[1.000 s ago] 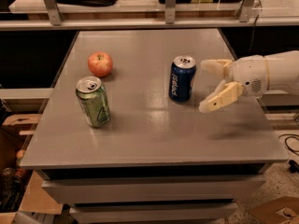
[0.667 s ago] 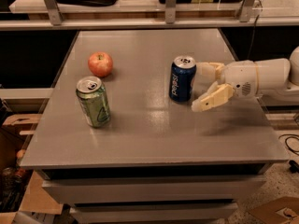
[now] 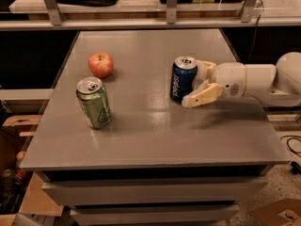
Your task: Knock pepsi can over
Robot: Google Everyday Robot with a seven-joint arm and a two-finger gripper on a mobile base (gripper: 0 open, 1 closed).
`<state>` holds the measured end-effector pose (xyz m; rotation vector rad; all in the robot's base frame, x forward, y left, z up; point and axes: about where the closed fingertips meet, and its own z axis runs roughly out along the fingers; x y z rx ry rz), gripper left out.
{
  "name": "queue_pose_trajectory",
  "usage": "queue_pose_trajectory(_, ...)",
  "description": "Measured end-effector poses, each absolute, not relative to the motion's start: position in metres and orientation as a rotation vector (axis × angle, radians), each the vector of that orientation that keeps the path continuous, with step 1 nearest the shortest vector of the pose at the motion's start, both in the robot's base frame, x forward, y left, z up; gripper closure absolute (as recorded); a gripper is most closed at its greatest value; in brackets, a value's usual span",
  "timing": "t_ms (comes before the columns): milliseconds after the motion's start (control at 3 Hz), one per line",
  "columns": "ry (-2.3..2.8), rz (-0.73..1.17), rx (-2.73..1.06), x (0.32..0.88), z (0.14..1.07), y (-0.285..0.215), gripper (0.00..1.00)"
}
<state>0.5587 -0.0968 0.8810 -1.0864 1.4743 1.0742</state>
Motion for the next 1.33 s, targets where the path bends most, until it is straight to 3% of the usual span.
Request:
queue_pose_trajectory(333, 1.419, 1.051, -1.079, 0.569, 0.891, -0.091, 0.19)
queue_pose_trajectory(1333, 1.352, 1.003, -1.174, 0.575, 0.912, -0.09, 0.88)
